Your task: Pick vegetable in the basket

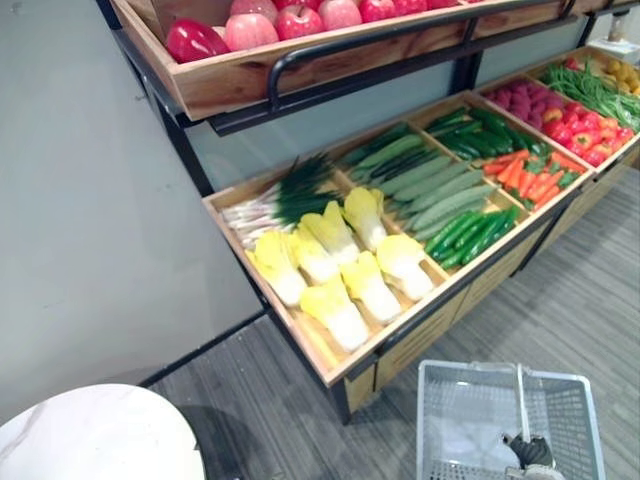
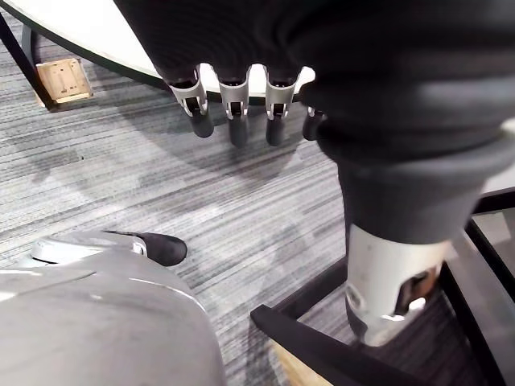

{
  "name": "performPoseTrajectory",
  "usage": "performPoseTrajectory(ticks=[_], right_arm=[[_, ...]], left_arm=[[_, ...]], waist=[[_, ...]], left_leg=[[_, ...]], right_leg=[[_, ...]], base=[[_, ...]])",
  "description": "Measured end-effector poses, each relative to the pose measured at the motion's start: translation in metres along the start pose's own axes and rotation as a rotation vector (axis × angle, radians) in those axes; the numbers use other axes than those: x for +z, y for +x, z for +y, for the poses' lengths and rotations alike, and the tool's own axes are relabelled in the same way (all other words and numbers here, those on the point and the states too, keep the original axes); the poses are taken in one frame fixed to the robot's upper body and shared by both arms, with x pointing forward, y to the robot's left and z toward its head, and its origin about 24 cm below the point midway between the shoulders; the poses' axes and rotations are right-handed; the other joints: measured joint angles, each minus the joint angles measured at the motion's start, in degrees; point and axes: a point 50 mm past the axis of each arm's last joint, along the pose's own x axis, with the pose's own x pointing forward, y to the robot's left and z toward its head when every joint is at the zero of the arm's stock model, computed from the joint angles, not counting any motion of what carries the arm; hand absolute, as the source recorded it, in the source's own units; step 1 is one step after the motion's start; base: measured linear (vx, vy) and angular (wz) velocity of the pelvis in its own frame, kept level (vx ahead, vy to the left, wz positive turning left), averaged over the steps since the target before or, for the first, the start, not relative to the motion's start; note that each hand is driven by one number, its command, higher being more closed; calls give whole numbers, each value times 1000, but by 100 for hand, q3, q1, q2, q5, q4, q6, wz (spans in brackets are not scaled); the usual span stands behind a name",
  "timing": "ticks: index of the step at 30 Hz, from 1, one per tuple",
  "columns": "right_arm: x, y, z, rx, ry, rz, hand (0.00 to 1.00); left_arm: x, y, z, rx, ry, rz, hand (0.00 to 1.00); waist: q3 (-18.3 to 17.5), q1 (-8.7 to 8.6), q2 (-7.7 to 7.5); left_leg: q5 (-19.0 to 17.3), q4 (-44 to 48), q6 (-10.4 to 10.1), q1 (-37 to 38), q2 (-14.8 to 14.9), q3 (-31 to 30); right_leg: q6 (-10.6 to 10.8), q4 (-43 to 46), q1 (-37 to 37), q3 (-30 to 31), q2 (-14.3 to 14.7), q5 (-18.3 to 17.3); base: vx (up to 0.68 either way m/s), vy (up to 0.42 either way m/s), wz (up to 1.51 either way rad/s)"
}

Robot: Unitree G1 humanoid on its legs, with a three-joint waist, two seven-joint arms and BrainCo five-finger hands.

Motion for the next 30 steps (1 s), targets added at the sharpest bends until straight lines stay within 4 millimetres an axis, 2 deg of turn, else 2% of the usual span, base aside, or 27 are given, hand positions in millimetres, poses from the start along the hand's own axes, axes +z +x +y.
performPoseTrajectory(ticks=[2,3,4,6,7,9,10,14,19,24,30], right_arm=[[-1,0,-1,-1,-1,4,100],[0,0,0,0,0,-1,100],[1,0,-1,0,1,-3,100],[1,0,-1,-3,4,-4,100],[0,0,-3,-7,8,-4,100],[0,0,-4,-14,16,-5,100],[1,1,-7,-25,28,-8,100],[3,2,-8,-30,40,-16,100],[8,3,-7,-33,45,-33,100],[21,6,-4,-28,54,-77,100],[18,6,-6,-43,54,-71,100]], left_arm=[[1,0,0,0,1,-5,0],[5,1,0,0,5,-19,0],[8,1,1,3,15,-36,0],[15,2,4,7,36,-67,0],[23,3,7,14,53,-106,0],[37,5,14,33,85,-164,0],[51,6,19,55,91,-218,0],[74,6,27,106,118,-320,0],[76,5,30,153,113,-339,0],[75,5,37,185,69,-333,0],[95,-9,50,300,-78,-459,0]], waist=[[25,-1,-51],[-20,2,23],[33,2,-59],[1,-8,-8],[25,-13,-61],[45,-16,-74],[51,-19,-86],[79,-18,-116],[137,-18,-196],[139,4,-200],[138,86,-201]], left_leg=[[0,-7,0,4,2,37],[1,-11,1,3,4,101],[3,-30,3,-9,3,165],[3,-46,3,0,-2,199],[14,-107,17,0,-6,239],[34,-167,36,-5,-10,310],[49,-225,41,-10,-22,347],[130,-406,63,-10,-47,364],[154,-455,61,-7,-45,365],[155,-446,61,10,-53,469],[164,-415,75,-2,-49,443]], right_leg=[[0,8,-37,44,1,1],[-2,11,-81,97,3,2],[4,11,-110,167,5,7],[8,13,-124,199,1,8],[22,31,-170,227,-3,-2],[30,49,-237,267,-6,-5],[41,79,-301,304,-16,-14],[55,81,-368,301,-32,-31],[34,93,-378,283,-26,-20],[34,100,-375,332,-37,-20],[21,125,-372,311,-39,-32]], base=[[0,0,-10],[-10,3,-23],[-16,4,-24],[-14,6,-12],[-5,11,-10],[-5,13,-12],[6,14,-9],[23,10,0],[62,10,5],[35,11,0],[-18,-4,2]])
